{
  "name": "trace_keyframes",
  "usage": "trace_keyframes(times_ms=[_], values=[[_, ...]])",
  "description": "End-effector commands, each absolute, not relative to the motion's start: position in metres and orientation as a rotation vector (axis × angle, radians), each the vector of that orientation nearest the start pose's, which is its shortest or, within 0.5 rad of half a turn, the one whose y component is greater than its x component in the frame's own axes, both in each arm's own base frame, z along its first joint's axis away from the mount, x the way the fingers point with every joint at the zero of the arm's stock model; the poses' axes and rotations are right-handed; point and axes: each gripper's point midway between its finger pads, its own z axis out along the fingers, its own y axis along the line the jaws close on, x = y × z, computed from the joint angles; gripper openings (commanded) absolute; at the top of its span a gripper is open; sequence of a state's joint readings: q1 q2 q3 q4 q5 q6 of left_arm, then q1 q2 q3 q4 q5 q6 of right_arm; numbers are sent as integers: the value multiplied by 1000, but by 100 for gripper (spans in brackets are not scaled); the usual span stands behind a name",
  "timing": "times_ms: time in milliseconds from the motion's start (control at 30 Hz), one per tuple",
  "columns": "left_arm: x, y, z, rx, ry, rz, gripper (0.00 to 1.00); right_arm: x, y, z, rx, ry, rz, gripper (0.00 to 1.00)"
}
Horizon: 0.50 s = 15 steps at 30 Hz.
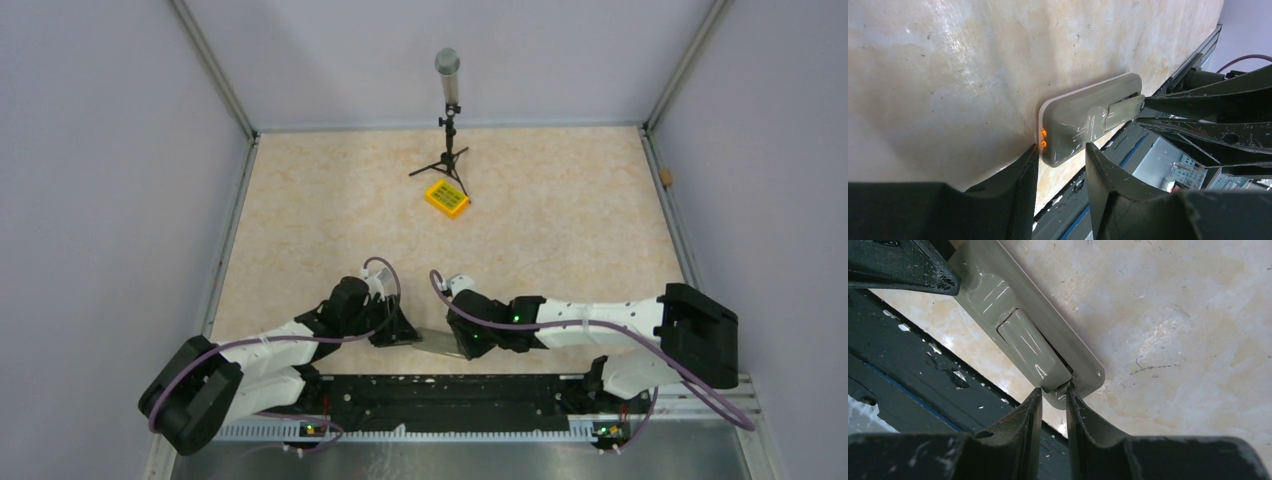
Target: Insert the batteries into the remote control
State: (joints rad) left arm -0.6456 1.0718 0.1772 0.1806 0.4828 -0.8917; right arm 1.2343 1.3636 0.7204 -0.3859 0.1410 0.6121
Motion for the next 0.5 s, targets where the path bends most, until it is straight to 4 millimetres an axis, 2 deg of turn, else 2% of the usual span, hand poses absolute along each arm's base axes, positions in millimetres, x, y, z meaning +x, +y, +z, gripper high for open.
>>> trace_keyframes(times_ms=[0,233,467], values=[[131,-240,44,10,2510,-1301,41,109,306,62,-737,2489,574,23],[132,-242,46,17,2506,-1305,41,106,305,56,-760,2512,566,23],[132,-243,45,22,2510,-1306,40,110,308,66,-757,2480,577,23]])
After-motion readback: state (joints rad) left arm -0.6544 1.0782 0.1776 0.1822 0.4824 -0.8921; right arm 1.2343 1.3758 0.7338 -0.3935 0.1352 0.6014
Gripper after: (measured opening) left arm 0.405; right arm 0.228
